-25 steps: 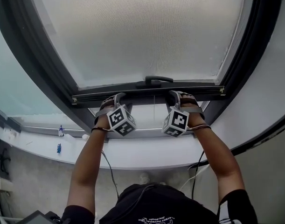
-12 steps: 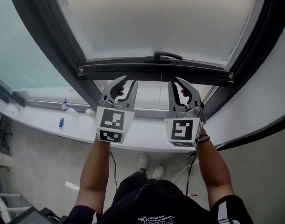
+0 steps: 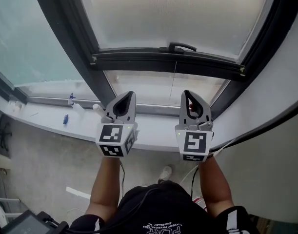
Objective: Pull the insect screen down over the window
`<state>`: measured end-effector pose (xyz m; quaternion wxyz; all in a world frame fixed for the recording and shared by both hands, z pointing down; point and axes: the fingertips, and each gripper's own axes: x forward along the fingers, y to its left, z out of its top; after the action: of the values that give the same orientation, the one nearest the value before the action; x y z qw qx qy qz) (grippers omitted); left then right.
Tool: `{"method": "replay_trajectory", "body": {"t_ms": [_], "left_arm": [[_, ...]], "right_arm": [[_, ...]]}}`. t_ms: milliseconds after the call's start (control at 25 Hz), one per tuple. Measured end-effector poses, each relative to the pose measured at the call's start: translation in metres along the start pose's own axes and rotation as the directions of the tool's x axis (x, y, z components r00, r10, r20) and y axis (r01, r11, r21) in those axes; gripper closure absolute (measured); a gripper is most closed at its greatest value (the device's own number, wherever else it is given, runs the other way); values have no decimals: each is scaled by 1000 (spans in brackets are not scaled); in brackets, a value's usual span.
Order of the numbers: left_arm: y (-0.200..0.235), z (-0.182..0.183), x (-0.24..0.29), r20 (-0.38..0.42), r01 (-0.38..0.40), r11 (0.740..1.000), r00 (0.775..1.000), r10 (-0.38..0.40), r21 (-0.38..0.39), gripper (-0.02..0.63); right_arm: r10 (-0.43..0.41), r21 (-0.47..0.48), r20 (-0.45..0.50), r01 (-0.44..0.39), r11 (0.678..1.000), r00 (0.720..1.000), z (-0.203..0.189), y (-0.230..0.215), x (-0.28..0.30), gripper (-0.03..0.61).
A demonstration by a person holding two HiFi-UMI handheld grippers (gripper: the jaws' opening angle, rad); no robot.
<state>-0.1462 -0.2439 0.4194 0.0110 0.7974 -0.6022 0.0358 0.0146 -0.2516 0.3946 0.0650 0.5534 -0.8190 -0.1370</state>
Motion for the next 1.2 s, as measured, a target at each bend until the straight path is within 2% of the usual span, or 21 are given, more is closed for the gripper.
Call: {"method": "replay_trajectory", "body": {"t_ms": [280, 520, 680, 800, 960, 1200], "left_arm": [[-3, -10, -63, 8, 29, 1000, 1000, -29, 10, 611], [-25, -43, -98, -46, 60, 994, 997, -56, 92, 611], [-44, -59, -111, -74, 109, 990, 992, -102, 92, 611], [-48, -68, -117, -98, 110, 988, 990, -99, 111, 611], [-58, -72, -122, -105, 100, 990, 990, -89, 103, 611], [-85, -57, -146, -88, 72, 996, 994, -67, 60, 611]], "right_arm": [[-23, 59, -47, 25, 998, 999, 0, 40, -54, 574], [7, 109, -103, 4, 994, 995, -23, 88, -88, 574], [-3, 133, -131, 21, 991, 991, -35, 99, -107, 574], [-1, 154, -149, 24, 988, 989, -41, 104, -115, 574], [43, 189, -175, -9, 982, 984, -49, 109, -131, 574], [121, 197, -157, -89, 976, 980, -39, 124, -170, 574]]}}
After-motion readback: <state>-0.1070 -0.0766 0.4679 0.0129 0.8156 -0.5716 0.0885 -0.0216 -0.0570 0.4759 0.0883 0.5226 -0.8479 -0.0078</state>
